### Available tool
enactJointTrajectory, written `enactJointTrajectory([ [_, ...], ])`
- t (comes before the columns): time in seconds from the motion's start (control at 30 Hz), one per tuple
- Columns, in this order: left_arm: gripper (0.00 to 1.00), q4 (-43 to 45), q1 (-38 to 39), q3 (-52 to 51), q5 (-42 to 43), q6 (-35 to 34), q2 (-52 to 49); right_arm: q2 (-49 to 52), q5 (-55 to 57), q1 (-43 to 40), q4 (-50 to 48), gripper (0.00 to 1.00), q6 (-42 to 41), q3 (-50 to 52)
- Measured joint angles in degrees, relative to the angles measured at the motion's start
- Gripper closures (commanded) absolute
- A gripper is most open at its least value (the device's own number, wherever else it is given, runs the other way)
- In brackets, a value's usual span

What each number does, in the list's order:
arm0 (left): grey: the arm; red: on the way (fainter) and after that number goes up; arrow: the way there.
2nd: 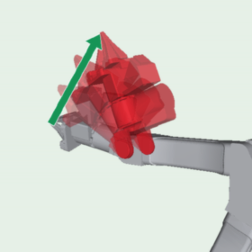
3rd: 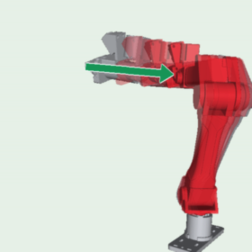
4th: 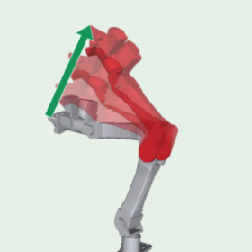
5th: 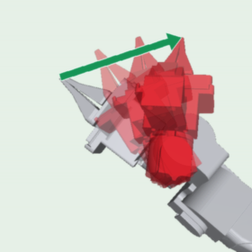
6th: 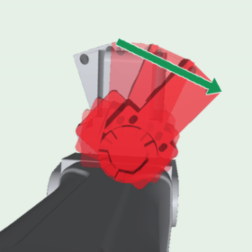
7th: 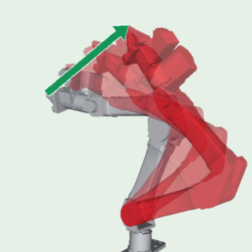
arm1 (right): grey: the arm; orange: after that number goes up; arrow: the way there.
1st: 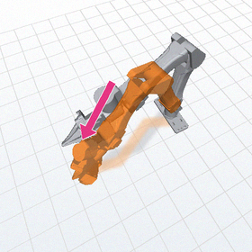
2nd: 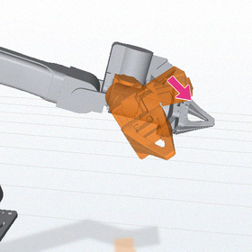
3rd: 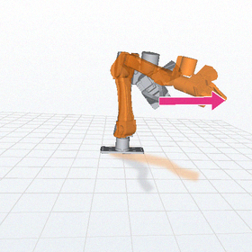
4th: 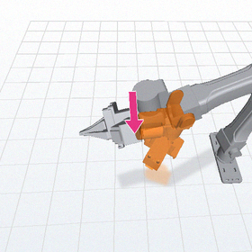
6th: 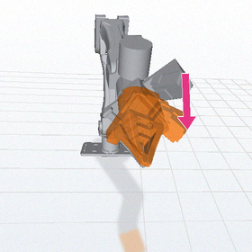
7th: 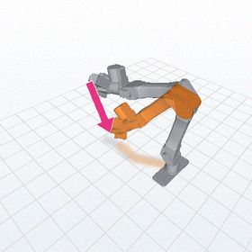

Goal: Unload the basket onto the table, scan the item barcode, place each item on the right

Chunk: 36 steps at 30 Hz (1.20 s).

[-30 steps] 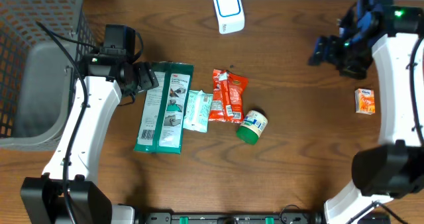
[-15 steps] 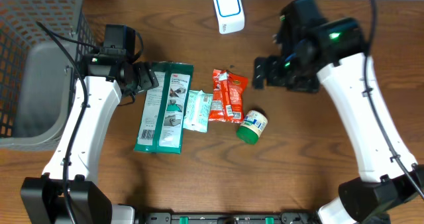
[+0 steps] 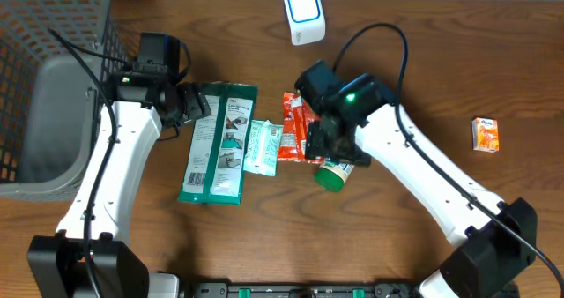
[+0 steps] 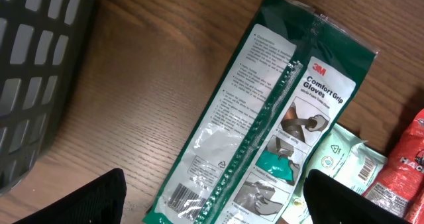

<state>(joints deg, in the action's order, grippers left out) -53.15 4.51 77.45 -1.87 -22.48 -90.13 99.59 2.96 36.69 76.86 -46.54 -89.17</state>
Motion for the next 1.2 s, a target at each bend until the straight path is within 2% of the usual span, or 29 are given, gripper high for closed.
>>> enactJointTrajectory([
  [0.27,0.14,0.00,0.00,0.00,0.00,0.00,0.00,0.00,1.60,-0.02,-3.67,0.39,-4.52,5.60],
  [0.57,0.14,0.00,0.00,0.00,-0.02,0.00,0.00,0.00,1.05,-0.02,-12.57,0.36,-5.40,11.89],
  [0.87,0.14,0.00,0.00,0.00,-0.02,0.02,0.00,-0.44,-0.22,-0.37,-12.20,0.31,-4.24,12.92],
  [1.2,0.14,0.00,0.00,0.00,0.00,0.02,0.00,-13.81,-0.61,-2.51,-9.90,0.36,-2.86,13.22],
])
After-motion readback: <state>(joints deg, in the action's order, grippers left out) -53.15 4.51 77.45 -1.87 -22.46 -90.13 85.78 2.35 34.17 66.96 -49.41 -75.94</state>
